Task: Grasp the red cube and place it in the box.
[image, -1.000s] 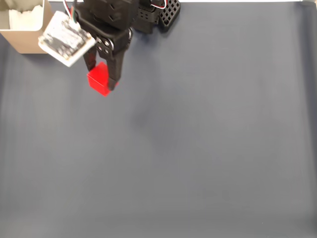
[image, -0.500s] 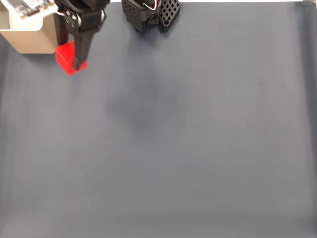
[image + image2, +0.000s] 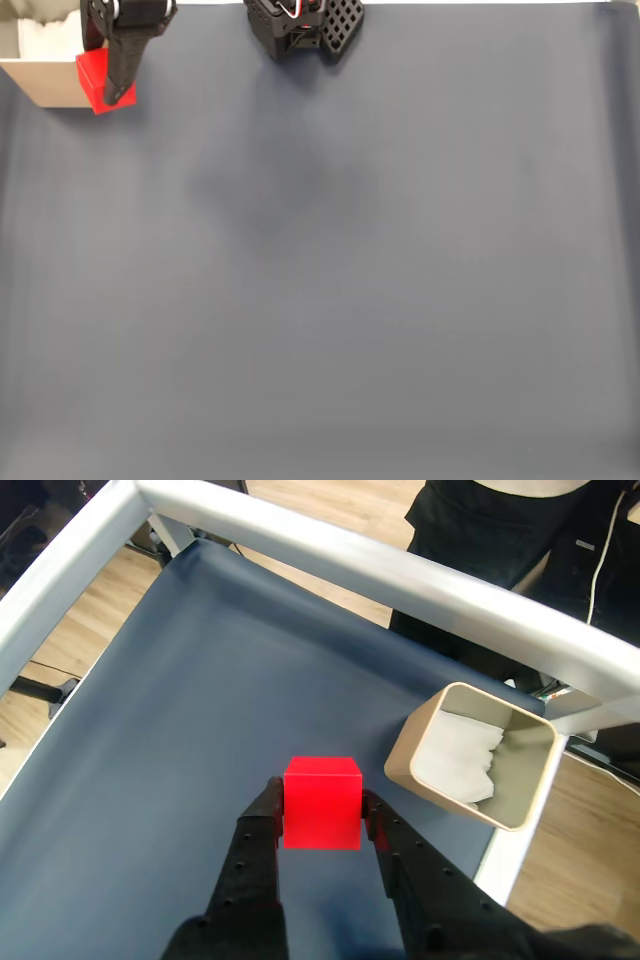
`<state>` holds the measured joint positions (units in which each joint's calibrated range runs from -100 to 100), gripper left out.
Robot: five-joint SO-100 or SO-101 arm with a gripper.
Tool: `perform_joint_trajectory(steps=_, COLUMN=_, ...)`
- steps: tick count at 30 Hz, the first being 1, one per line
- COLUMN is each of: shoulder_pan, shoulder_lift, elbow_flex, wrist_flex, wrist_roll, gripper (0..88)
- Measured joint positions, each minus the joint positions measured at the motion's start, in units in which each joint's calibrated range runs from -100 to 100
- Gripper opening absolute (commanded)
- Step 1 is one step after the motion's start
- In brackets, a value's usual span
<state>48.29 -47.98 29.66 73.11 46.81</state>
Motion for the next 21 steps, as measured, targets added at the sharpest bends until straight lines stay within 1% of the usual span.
perform_joint_trajectory(steps=21, shoulder_pan=13.7, shoulder_lift=-1.0, elbow_flex=0.0, wrist_flex=-1.0, wrist_roll=-1.9, gripper=0.0)
